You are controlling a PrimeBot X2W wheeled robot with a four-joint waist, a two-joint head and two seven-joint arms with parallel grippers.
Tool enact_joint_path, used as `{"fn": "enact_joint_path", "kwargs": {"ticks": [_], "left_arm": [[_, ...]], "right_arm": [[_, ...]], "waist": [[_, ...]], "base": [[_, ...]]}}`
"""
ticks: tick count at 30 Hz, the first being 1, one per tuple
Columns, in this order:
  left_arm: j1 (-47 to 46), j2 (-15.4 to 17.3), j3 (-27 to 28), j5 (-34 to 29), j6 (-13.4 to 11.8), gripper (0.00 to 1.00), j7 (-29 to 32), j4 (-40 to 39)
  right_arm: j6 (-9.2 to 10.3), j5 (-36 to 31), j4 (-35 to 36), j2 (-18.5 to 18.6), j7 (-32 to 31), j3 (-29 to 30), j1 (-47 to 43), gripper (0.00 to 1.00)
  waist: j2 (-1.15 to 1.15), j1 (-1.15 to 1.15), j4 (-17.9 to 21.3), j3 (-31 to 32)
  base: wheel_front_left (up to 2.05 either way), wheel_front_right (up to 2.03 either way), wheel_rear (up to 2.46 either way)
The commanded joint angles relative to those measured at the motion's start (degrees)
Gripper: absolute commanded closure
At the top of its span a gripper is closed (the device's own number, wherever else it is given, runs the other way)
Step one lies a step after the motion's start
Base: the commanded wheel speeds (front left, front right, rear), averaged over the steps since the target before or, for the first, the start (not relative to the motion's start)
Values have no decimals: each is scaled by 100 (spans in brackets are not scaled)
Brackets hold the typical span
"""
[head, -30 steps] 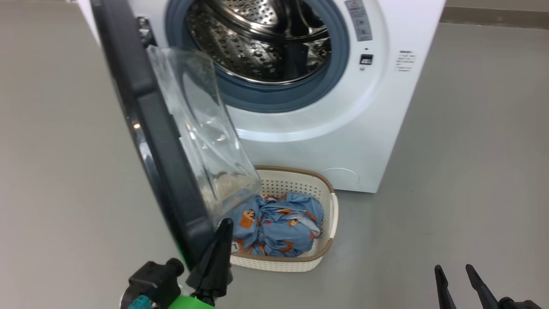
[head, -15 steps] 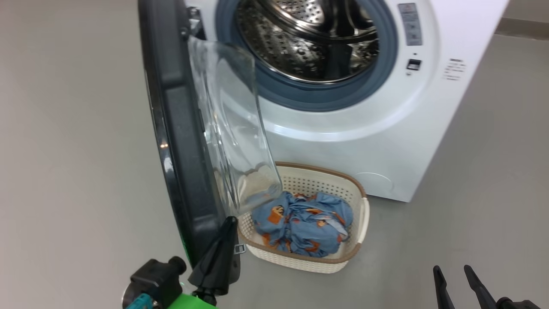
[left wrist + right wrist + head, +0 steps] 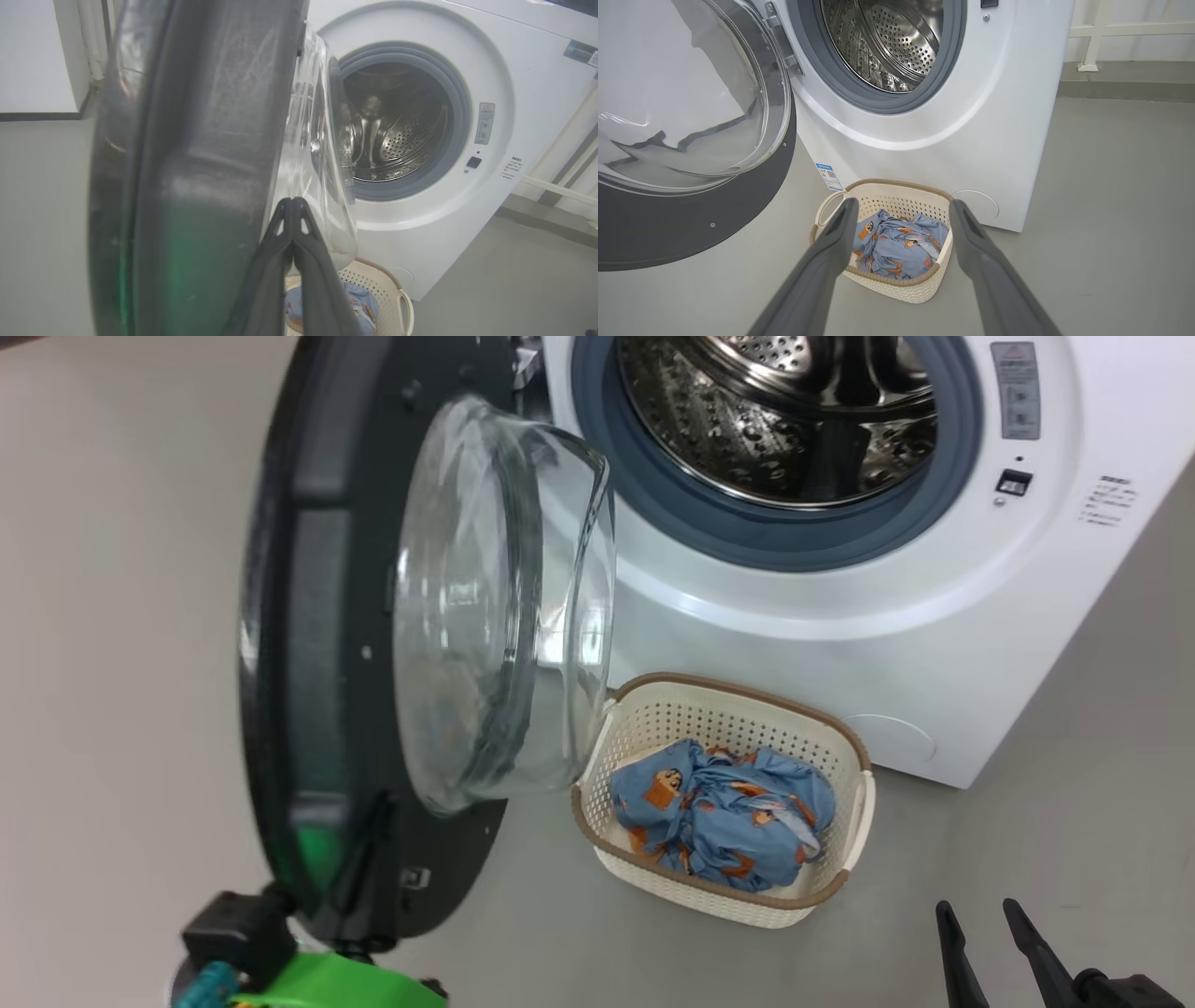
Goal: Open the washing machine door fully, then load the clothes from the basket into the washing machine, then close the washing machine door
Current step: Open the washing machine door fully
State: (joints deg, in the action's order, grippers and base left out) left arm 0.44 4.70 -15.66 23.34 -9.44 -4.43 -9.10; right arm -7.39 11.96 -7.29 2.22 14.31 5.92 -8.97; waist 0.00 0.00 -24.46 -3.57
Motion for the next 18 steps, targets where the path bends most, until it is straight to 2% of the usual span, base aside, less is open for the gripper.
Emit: {"fn": "enact_joint_path", "kwargs": {"ticks": [1,8,18], "left_arm": [[-317,178,413,14,-129,100,-125,1],[-695,271,895,189,-179,100,-485,605],[-1490,563,1784,357,-274,100,-963,1943]], "right_arm": [[-10,-71,113,66,69,-175,195,0],[-10,-156,79,66,69,-285,286,0],[-10,-176,-1,69,69,-396,361,0]], "waist": [[0,0,-103,-100],[0,0,-150,-269],[0,0,-3,-388]], "base": [[0,0,0],[0,0,0],[0,0,0]]}}
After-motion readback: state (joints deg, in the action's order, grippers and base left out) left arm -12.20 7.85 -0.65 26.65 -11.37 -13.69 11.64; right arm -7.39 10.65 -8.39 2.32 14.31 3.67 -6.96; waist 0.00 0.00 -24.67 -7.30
